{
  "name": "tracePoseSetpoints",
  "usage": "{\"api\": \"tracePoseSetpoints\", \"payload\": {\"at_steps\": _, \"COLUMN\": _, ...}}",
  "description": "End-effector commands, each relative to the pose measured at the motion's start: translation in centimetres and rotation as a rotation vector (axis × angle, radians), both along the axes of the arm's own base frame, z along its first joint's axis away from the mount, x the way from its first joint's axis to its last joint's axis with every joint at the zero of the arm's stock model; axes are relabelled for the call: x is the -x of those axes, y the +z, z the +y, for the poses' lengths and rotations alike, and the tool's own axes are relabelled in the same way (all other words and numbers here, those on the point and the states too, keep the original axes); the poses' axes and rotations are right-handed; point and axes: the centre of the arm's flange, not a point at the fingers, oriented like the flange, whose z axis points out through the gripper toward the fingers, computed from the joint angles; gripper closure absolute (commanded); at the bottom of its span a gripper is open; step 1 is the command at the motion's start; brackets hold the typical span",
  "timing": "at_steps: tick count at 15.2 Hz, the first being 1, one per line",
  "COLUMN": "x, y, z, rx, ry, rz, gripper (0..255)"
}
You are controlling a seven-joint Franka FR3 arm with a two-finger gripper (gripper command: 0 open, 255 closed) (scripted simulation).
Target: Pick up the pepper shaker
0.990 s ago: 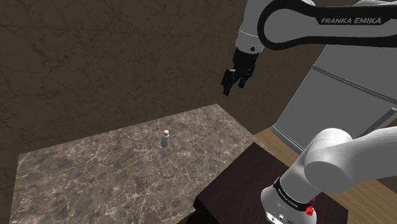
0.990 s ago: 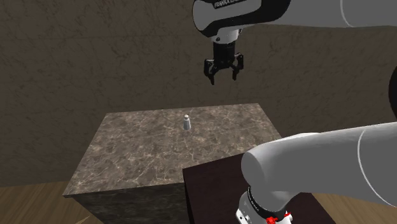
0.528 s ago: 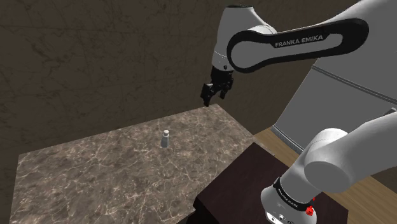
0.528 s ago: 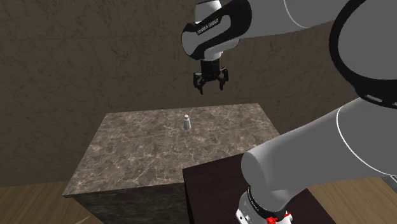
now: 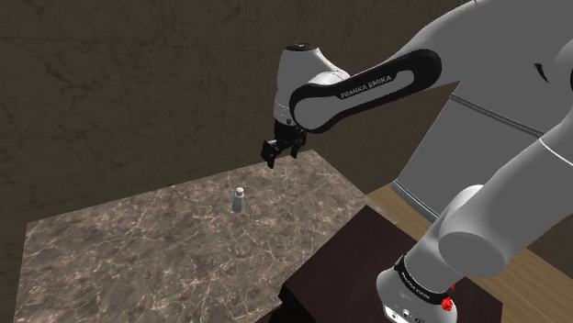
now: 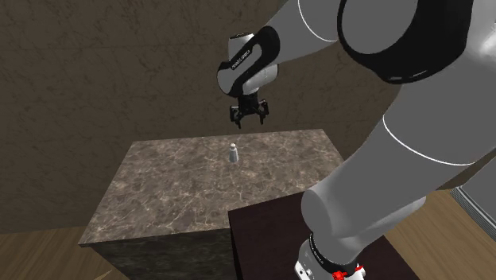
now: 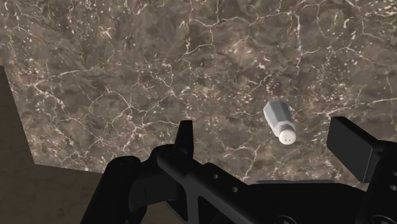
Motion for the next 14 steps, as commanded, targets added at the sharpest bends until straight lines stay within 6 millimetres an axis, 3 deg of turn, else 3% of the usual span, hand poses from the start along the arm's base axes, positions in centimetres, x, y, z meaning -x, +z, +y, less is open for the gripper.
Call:
{"api": "tracePoseSetpoints", "payload": {"at_steps": 1, "x": -1.3, "y": -2.2, "z": 0.5, "rx": 0.0, "ry": -0.005, "rz": -0.001, "gripper": 0}}
{"api": "tracePoseSetpoints", "payload": {"at_steps": 14, "x": -10.9, "y": -15.6, "z": 5.3, "rx": 0.004, "ry": -0.033, "rz": -0.003, "gripper": 0}}
